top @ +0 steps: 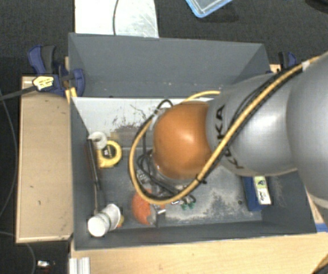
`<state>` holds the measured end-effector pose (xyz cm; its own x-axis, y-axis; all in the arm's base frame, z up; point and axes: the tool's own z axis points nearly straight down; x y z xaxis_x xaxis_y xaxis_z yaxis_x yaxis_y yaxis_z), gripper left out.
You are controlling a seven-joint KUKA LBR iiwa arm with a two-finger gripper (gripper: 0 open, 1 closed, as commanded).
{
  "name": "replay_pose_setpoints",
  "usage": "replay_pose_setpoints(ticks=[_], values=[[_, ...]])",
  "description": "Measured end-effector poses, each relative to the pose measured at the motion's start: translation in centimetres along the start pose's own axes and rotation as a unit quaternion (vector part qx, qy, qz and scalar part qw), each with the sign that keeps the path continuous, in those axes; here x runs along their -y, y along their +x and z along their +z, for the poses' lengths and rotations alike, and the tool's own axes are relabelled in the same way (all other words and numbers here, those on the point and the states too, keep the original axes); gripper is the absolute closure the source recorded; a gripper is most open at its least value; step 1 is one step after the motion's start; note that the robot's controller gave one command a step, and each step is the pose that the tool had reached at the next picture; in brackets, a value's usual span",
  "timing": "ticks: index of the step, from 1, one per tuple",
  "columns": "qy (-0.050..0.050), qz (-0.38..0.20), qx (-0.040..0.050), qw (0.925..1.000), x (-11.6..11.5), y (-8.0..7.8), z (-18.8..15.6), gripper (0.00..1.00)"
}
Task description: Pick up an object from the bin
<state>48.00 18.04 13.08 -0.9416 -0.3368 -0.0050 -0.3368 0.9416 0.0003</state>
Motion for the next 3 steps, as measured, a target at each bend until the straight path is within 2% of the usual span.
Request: replay_pose_setpoints(ticks=[1, 2, 3], values=[[0.000, -0.001, 0.0030, 1.0000, 1.93, -1.24, 6.30, 0.00], [0.000, -0.029, 0.0068, 0.9995, 2.07, -0.99, 5.90, 1.00], [-0.001, -0.028, 0.0068, 0.9996, 2.08, -0.99, 5.90, 1.00]])
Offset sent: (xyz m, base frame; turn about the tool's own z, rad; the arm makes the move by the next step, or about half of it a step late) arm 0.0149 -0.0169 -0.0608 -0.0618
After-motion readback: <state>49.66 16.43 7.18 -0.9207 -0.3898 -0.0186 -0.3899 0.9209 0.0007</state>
